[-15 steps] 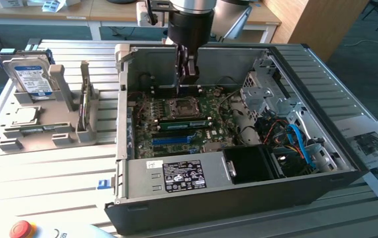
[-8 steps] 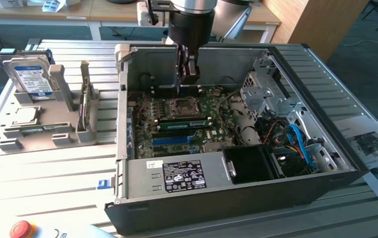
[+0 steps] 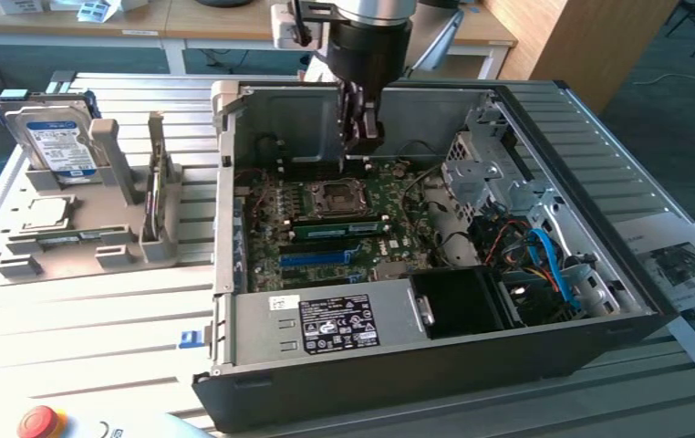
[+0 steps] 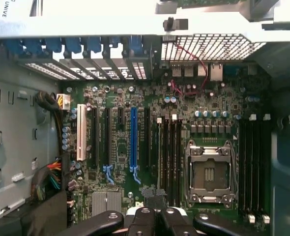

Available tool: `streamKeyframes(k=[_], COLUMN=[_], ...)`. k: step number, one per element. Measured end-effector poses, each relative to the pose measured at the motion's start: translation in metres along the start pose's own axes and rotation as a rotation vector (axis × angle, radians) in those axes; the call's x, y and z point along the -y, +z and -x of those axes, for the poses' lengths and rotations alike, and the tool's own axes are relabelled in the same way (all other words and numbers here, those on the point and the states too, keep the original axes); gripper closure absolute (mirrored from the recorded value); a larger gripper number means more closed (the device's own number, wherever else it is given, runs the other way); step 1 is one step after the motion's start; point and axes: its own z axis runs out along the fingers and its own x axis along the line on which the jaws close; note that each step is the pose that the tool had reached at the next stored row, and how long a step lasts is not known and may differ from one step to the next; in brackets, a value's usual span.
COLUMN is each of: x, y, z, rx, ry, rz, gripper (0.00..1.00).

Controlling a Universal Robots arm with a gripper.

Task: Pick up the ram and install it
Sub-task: 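Press down the ram until it locks into place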

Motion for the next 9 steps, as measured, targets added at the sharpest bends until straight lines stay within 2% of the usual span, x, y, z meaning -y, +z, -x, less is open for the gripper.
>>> streamKeyframes(k=[5, 9], x=[0.0102, 0.0115], y=[-0.0002, -0.0002], z=[0.0002, 0.0002], rx=[-0.0001, 0.0000], ry=[0.000, 0.000], rz=[0.0000, 0.0000], gripper=[0.90, 0.90])
